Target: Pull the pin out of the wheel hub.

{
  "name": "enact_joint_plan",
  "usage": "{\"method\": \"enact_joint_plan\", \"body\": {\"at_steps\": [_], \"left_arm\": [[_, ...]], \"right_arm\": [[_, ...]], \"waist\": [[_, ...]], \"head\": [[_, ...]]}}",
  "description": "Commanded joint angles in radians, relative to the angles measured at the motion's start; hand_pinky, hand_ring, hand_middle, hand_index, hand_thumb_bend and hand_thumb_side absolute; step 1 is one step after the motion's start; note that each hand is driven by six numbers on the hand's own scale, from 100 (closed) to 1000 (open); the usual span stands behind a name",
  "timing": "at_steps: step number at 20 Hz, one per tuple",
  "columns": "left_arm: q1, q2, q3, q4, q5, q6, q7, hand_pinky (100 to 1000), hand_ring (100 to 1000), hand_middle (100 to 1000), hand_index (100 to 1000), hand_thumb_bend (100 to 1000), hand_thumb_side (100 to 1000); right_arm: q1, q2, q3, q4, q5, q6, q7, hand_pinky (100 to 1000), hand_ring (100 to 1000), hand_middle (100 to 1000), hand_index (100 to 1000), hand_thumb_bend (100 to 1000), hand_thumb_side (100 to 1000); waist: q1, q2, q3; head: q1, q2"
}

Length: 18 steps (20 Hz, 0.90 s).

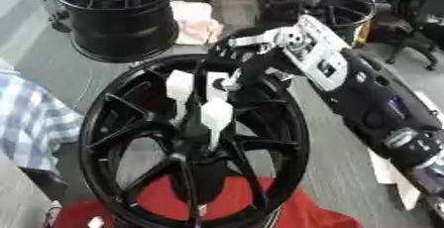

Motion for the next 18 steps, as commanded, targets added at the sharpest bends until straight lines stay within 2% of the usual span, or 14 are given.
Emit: {"method": "enact_joint_plan", "body": {"at_steps": [1,12,18], "left_arm": [[-0.009,0.013,0.000,-0.019,-0.001,0.004,0.000,606,576,604,783,456,557],[-0.012,0.008,0.000,-0.022,-0.005,0.008,-0.002,604,576,604,784,454,557],[-0.012,0.005,0.000,-0.023,-0.007,0.011,-0.002,603,576,604,785,450,560]], "right_arm": [[-0.021,0.000,-0.017,0.012,0.030,-0.009,0.019,829,861,859,934,271,505],[-0.014,0.032,-0.016,0.035,0.049,-0.035,0.026,760,729,670,767,236,459],[-0.013,0.034,-0.007,0.010,0.020,-0.050,-0.017,728,633,508,611,128,353]], "waist": [[0.007,-0.012,0.002],[0.007,-0.012,0.008],[0.007,-0.012,0.010]], "head": [[-0.003,-0.009],[-0.006,-0.009],[-0.006,-0.009]]}}
